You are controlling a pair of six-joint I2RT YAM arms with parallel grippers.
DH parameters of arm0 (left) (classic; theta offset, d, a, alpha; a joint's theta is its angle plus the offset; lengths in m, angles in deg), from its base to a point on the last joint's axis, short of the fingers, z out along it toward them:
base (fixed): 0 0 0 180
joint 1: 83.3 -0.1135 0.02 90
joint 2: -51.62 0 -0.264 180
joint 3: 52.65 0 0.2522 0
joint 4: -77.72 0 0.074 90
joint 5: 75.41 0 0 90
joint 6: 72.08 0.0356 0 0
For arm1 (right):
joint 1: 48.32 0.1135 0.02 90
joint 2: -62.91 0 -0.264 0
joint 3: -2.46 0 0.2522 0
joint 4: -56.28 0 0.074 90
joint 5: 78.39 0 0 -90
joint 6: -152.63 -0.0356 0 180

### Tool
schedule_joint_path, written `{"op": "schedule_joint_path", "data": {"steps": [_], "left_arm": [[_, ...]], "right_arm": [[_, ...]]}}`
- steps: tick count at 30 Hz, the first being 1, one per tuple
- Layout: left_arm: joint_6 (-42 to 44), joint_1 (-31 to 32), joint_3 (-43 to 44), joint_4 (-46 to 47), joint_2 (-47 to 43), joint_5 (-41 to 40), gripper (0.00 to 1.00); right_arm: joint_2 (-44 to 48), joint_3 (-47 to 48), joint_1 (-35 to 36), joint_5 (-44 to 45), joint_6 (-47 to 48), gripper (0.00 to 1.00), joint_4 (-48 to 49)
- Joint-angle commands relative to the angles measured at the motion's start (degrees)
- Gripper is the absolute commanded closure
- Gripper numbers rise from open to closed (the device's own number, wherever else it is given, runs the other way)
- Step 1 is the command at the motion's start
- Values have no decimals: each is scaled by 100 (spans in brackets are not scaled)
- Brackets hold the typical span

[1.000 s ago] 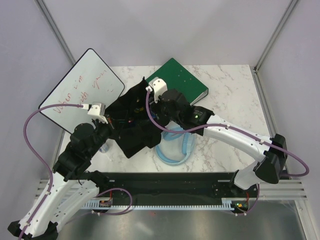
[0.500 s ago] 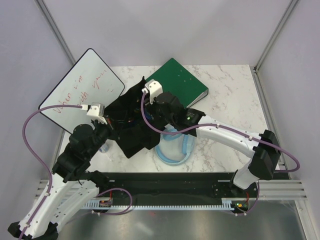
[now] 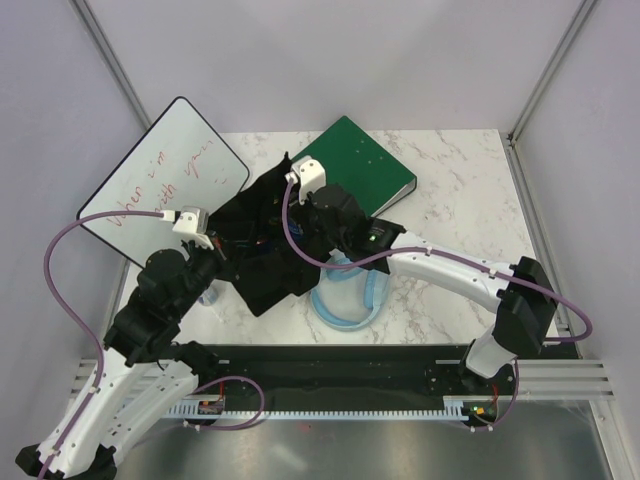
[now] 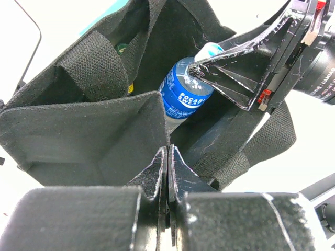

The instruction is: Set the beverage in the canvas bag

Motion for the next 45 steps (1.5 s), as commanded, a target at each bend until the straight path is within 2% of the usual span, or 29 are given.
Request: {"op": "schedule_joint_path", "data": {"steps": [1,5,10,12,16,24,26,29,33,37,41,45], "left_arm": [[141,-4,-39,-27,-12,2,98],[141,-4,-38,-27,-3,11,98],[141,-4,-38,-36,-30,-15,98],[141,-4,-39,-27,-30,-15,98],[141,-4,-30,-27,-38,-33,98],[141,-4,-47,-36,-100,-95,98],[141,-4,-47,-27,-118,-95,98],[141,-4,-39,-27,-109,-77,98],[141,-4,-47,-36,-83,-60,98],[141,-4,-47,-36,-82,-60,98],[141,-4,-47,-44,-117,-77,98],[141,-4,-47,-36,-100,-68,98]], "right_arm": [[-221,-404,11,-292,-309,100,-685],[-142,-334,11,-354,-274,100,-678],[-432,334,11,-652,-151,100,-669],[-485,230,20,-845,-124,100,-362],[-836,317,11,-794,-203,100,-597],[-661,36,11,-346,-125,100,-678],[-713,297,11,-214,-11,100,-651],[-1021,1402,11,-196,279,100,-747],[-1214,1934,20,-47,403,100,-677],[-1180,1706,20,-73,394,100,-484],[-1013,637,20,-38,237,100,-256],[-723,106,20,94,130,100,-132]]}}
